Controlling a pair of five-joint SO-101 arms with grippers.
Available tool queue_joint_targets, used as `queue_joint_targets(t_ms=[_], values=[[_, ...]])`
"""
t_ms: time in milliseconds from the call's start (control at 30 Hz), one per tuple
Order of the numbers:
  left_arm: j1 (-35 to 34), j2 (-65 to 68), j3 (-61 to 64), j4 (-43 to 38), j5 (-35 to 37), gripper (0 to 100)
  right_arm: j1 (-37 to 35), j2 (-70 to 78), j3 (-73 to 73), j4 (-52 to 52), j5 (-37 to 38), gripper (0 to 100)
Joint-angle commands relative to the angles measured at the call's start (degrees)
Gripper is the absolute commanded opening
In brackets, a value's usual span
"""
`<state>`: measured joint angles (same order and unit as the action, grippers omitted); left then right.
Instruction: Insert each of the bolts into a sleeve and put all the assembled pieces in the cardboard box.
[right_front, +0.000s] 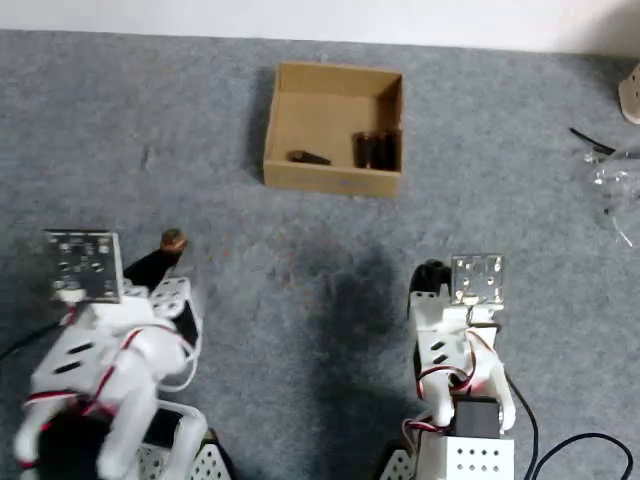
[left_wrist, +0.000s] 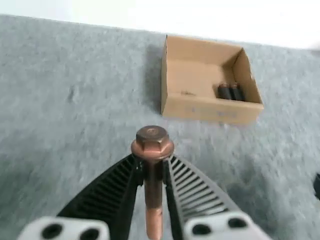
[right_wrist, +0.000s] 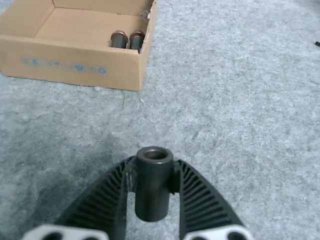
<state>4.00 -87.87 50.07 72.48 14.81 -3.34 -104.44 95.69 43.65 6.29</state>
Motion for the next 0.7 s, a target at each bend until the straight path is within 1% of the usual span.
queue_joint_targets(t_ms=[0,167,267,333,400,467,600,667], values=[[0.04,-7.43,14.73,-17.85,-1.05,1,-0.57,-0.84,4.62,-0.75,0.97,0.5],[0.04,-17.71,31.08,-36.13,-1.05,1,-0.57,-0.84,4.44,0.22,0.97,0.5],[0.04,-17.01,38.11,-45.63,-0.53,1,-0.57,-0.84,4.44,0.22,0.97,0.5],[-0.13,-16.40,42.15,-50.55,3.43,1,-0.57,-0.84,4.44,0.22,0.97,0.5],[-0.31,-16.40,45.49,-53.19,9.67,1,-0.66,-0.84,4.44,0.22,0.97,0.5],[-0.57,-16.40,46.99,-53.80,14.07,1,-0.75,-0.84,4.44,0.31,0.97,0.5],[-3.74,-16.40,46.90,-54.15,18.90,1,-0.92,-0.84,4.35,0.31,0.97,0.5],[-5.23,-16.40,46.02,-54.68,20.48,1,-2.33,-0.84,4.18,0.31,0.70,0.5]])
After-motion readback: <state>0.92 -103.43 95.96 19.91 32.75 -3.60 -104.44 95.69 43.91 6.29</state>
